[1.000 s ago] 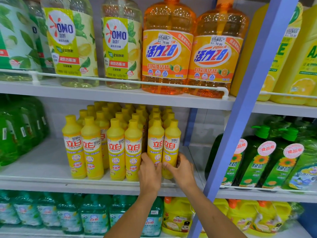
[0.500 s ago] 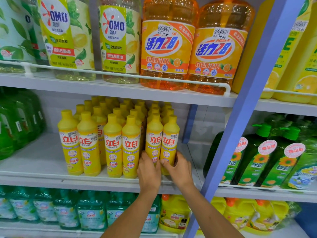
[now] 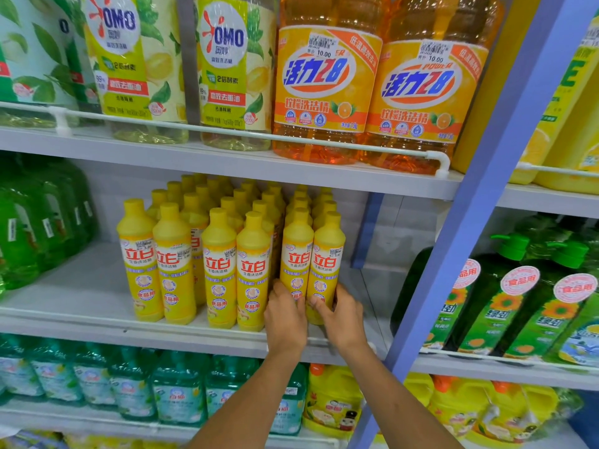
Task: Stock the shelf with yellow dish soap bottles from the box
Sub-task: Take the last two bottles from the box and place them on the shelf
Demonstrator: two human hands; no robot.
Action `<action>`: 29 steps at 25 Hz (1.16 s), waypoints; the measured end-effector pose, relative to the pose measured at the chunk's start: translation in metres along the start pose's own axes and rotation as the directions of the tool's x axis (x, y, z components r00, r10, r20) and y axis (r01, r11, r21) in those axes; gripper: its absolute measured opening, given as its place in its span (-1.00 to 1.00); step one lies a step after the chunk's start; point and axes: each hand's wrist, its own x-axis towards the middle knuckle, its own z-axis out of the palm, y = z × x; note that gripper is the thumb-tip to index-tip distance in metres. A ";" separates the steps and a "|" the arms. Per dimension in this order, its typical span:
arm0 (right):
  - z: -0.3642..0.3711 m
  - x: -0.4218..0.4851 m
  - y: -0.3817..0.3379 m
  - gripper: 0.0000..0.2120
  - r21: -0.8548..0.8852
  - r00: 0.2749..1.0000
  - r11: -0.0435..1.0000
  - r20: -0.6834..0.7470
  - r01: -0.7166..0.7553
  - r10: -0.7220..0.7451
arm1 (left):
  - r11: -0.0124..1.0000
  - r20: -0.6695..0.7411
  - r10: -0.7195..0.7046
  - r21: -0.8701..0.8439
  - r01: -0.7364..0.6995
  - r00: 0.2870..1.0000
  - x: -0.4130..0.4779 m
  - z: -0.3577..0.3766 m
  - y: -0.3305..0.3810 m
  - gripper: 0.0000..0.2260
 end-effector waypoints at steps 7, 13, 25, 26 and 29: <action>-0.002 0.001 -0.001 -0.55 -0.010 1.000 1.000 0.017 0.003 -0.003 | 1.000 0.022 0.010 0.010 -0.011 1.000 0.003 -0.001 -0.002 -0.68; -0.003 0.001 0.001 -0.57 0.012 1.000 1.000 0.014 0.002 -0.002 | 1.000 0.021 -0.011 0.002 0.011 1.000 0.002 -0.003 0.003 -0.71; -0.008 0.002 0.001 -0.53 0.012 0.999 1.000 0.038 0.023 -0.024 | 0.998 0.018 -0.059 -0.032 0.059 0.998 -0.002 -0.005 0.007 -0.67; -0.010 0.000 -0.002 -0.53 0.001 0.998 1.000 0.051 0.028 -0.028 | 0.997 0.041 -0.059 -0.038 0.061 0.997 -0.006 -0.007 0.007 -0.67; -0.015 -0.001 -0.002 -0.54 -0.068 0.996 0.997 0.081 0.046 -0.041 | 1.000 0.106 -0.009 0.014 0.007 0.994 -0.013 -0.012 0.003 -0.68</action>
